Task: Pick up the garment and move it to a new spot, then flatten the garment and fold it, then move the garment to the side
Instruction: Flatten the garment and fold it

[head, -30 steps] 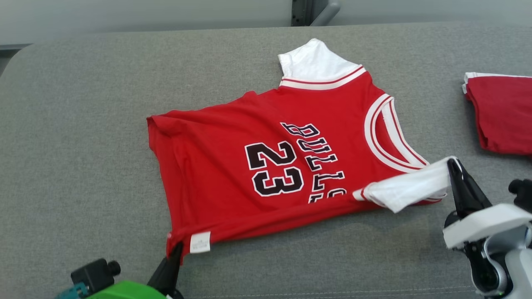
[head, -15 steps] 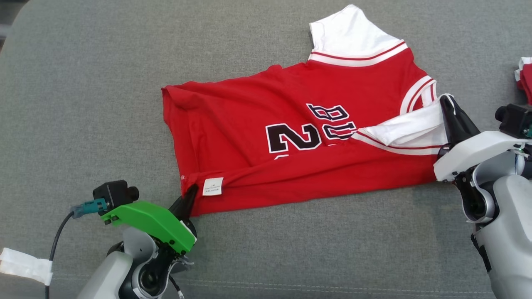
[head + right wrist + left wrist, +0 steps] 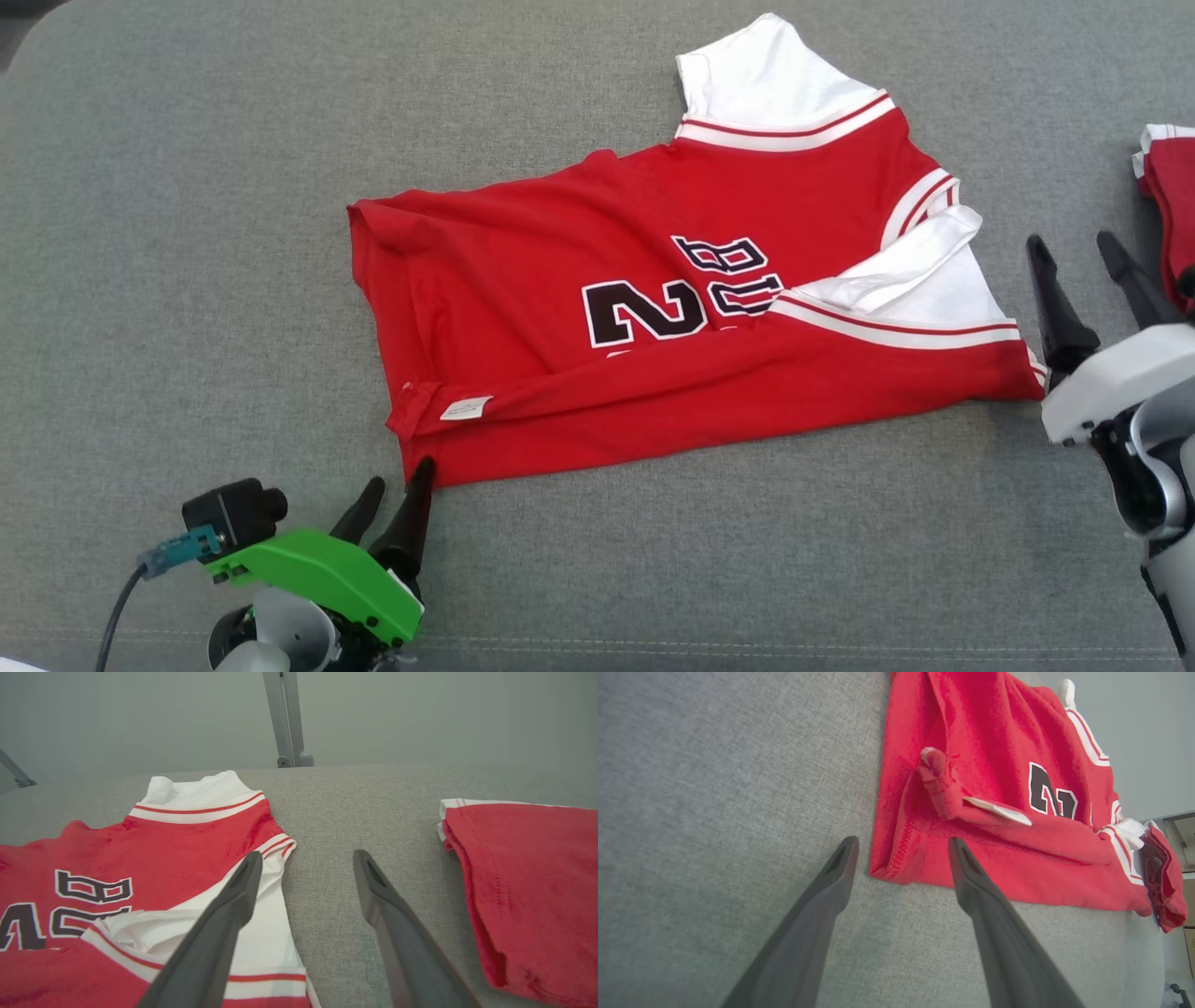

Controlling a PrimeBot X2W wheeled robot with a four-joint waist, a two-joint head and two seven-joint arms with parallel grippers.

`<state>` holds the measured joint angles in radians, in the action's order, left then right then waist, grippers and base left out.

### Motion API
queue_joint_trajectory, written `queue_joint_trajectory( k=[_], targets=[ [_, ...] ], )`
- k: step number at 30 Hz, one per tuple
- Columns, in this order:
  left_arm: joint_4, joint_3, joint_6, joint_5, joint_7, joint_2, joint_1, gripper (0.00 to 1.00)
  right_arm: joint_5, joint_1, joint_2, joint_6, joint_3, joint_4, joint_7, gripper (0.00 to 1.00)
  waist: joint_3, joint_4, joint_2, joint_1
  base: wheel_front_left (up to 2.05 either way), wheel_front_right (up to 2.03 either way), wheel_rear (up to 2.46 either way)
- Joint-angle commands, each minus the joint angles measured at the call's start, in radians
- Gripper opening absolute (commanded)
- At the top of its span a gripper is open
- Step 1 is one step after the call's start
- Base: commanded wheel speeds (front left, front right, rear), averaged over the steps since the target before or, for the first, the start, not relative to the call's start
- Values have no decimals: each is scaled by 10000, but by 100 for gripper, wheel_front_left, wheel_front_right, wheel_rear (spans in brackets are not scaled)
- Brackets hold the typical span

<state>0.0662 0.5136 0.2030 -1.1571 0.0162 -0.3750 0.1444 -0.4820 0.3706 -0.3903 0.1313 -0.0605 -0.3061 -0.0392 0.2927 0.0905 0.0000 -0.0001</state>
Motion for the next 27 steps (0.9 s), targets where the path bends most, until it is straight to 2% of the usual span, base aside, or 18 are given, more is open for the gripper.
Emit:
queue_joint_trajectory(
  k=[1, 9, 15, 27],
  targets=[
    [-62, 85, 75, 135, 41, -74, -162, 100, 46, -446, -151, -13, -66, 327, 381, 100, 109, 24, 0, 1, 0, 0, 0],
    [410, 263, -4, 129, 120, 233, 298, 100, 271, -1437, -501, -13, -196, 1422, 1939, 100, 604, -22, 0, 1, 0, 0, 0],
    [895, 327, -218, 30, 286, 325, 568, 100, 438, -1615, -580, -13, -121, 1595, 2405, 100, 734, -28, 0, 1, 0, 0, 0],
    [1564, 846, -682, 121, 837, 263, 744, 100, -308, -1862, -708, -13, -290, 1745, 3868, 100, 597, 26, 0, 1, 0, 0, 0]
  ],
)
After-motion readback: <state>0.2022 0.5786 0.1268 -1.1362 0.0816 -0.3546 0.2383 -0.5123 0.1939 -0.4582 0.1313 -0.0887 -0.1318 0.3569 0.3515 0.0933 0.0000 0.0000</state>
